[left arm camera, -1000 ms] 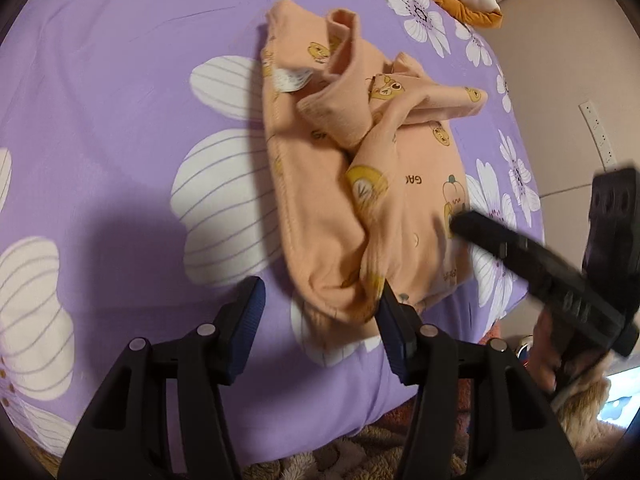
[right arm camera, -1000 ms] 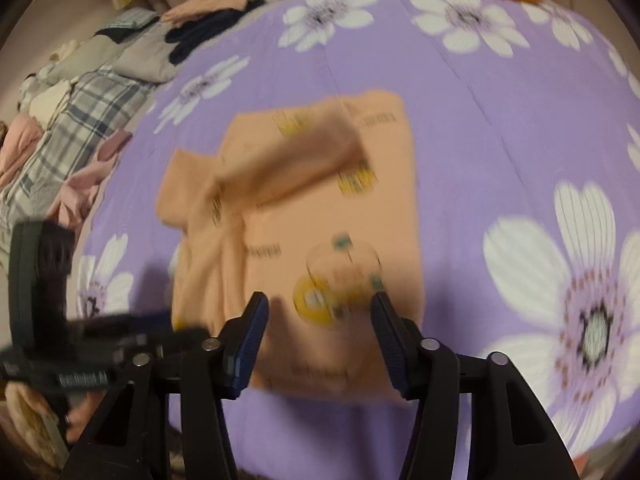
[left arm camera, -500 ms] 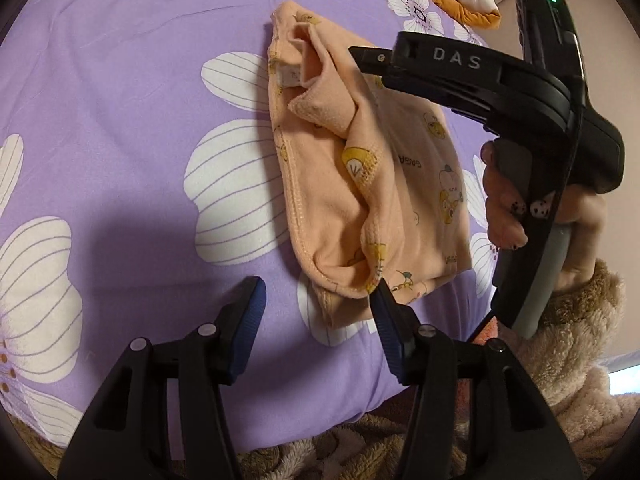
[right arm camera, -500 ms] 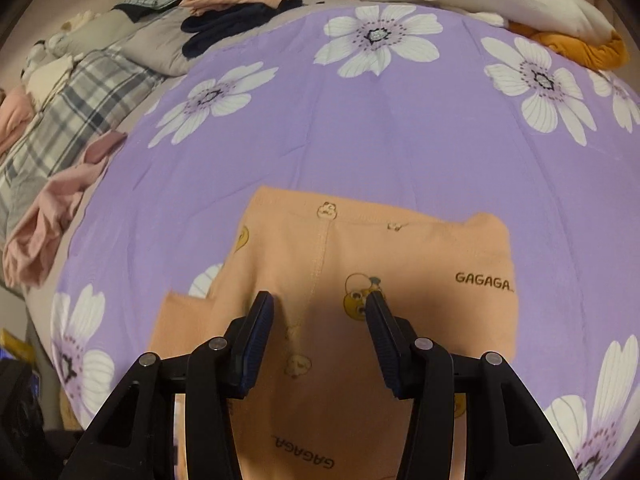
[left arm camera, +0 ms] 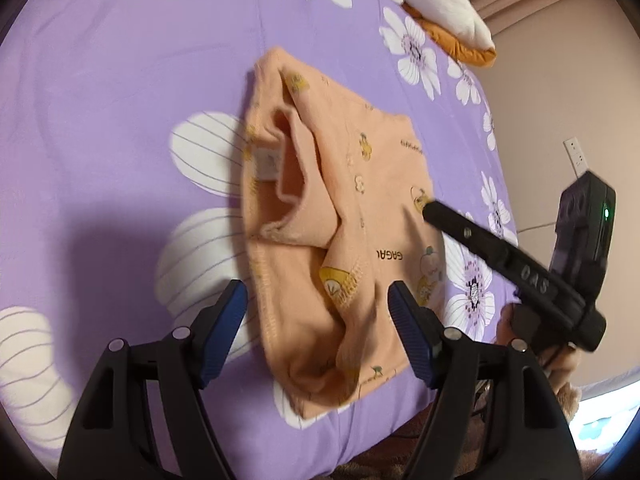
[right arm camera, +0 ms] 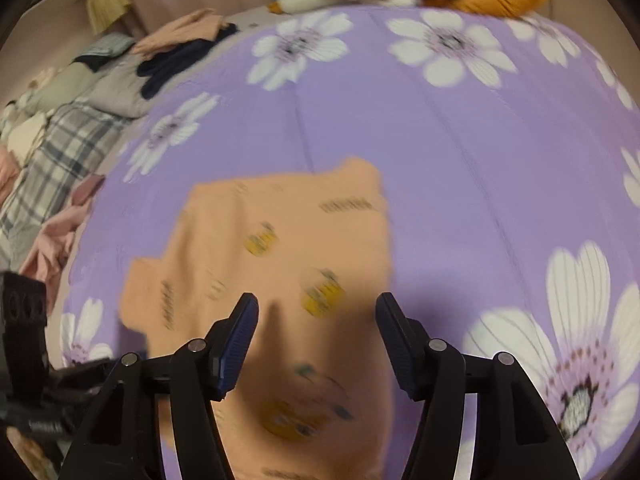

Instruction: Fold small clothes

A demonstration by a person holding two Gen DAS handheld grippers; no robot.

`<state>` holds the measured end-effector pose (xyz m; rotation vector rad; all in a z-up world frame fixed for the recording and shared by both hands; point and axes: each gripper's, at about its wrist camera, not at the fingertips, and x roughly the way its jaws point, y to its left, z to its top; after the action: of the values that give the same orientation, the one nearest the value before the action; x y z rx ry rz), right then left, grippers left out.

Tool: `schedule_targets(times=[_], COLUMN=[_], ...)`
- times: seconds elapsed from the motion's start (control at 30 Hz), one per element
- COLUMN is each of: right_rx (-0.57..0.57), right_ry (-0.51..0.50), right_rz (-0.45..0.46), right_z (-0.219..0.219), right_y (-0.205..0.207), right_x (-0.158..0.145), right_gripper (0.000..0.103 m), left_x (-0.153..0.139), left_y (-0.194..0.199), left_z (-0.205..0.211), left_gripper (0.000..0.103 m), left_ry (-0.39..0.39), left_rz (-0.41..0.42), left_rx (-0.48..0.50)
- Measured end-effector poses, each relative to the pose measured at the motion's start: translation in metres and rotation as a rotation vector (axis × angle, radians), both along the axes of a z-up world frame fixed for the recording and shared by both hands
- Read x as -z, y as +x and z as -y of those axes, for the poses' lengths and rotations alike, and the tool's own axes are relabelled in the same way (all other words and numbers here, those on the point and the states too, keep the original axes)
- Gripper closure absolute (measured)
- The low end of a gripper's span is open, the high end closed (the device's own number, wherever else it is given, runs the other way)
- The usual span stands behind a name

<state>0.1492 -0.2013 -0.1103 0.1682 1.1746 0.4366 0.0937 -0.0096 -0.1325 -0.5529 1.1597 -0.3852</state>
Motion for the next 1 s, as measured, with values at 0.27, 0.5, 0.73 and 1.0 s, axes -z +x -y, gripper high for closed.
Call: schedule_targets(times=[0.27, 0.5, 0.73, 1.0], right_rx=[0.027, -0.003, -0.021, -0.010], right_ry=[0.155, 0.159, 0.174, 0.167], right_rz=[-0.146, -0.089, 0.058, 0.173], right_z=[0.014, 0.002, 0.006, 0.006], right_y=[-0.007, -0.011, -0.002, 0.045], right_x=[0.033, 0.016, -0.027, -0.036], right_gripper=[0.042, 0.076, 0.077, 0.077], left_x=[0.019, -0.001, -0.062, -0.070], left_y=[0.019, 0.012, 0.020, 0.064], left_z=[0.009, 0.015, 0.022, 0.030], left_gripper=[0.063, 0.077, 0.077, 0.075], left_ry=[-0.079, -0.044, -0.035, 0.036], left_rz=[-0.048, 0.015, 0.198, 0.326], left_rx=[-0.011, 0.000, 0.038, 0.040])
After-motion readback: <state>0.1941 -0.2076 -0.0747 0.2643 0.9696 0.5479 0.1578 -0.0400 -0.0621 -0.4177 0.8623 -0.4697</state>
